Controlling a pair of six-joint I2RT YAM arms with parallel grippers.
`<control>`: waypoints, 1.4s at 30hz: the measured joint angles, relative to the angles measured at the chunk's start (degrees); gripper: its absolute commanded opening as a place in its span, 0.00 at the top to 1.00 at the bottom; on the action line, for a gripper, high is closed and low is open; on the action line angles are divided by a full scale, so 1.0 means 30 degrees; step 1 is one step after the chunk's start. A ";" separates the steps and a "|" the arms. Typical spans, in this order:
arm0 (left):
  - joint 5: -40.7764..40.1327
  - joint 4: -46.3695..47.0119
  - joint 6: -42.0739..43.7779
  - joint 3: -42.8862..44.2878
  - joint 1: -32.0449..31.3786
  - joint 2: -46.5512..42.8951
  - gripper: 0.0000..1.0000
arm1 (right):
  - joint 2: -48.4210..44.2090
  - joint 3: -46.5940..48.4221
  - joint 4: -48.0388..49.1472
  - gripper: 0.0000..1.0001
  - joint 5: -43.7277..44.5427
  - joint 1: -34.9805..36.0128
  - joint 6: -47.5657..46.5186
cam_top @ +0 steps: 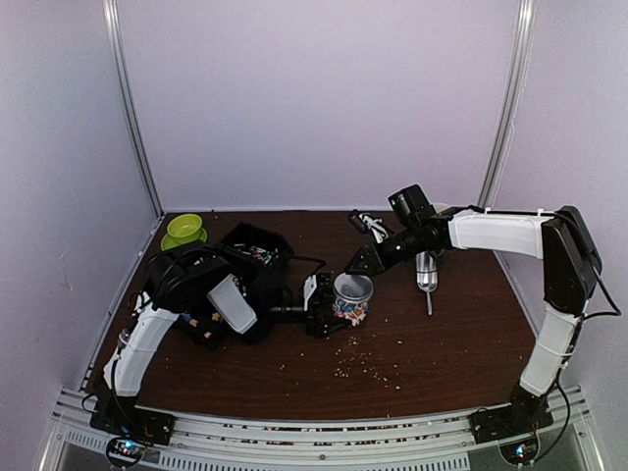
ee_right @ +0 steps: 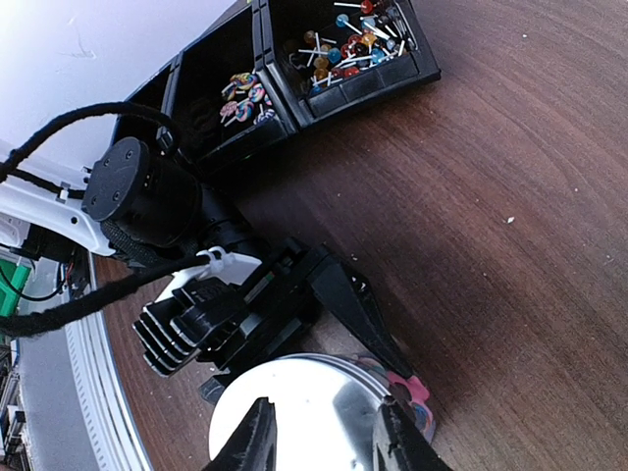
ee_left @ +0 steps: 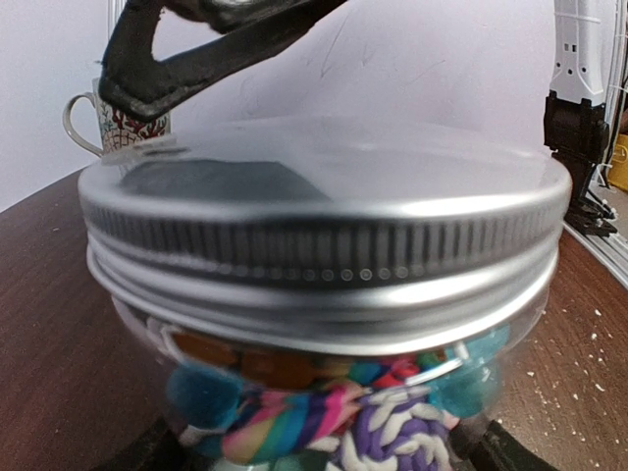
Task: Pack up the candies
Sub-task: Screw the box lid onto the packing bottle.
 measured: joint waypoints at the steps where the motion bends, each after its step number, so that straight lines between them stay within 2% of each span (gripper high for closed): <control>1: 0.0000 0.0000 -0.0007 0.0000 0.0000 0.0000 0.27 | 0.0000 -0.0007 -0.0007 0.66 -0.0022 -0.0015 -0.0015; 8: 0.0022 -0.0007 -0.0007 0.0015 0.0000 0.0007 0.27 | 0.0000 -0.0015 -0.0080 0.63 -0.0146 -0.0204 -0.0087; 14: 0.0036 0.0000 -0.0051 0.0022 0.0007 0.0007 0.27 | 0.0452 0.0000 -0.0051 0.65 -0.0160 -0.0328 -0.0102; 19: 0.0058 0.0000 -0.0044 0.0022 0.0007 0.0007 0.27 | 0.0903 -0.0007 0.0044 0.77 -0.0393 -0.0379 -0.0219; 25: 0.0131 0.0007 -0.0022 0.0036 0.0022 0.0029 0.27 | 0.0678 -0.0444 0.0648 0.84 -0.0423 -0.0488 -0.0364; 42: 0.0707 0.0095 0.0095 0.0036 0.0051 0.0080 0.26 | -0.2718 -0.5217 0.3228 0.86 0.0029 -0.0736 0.0699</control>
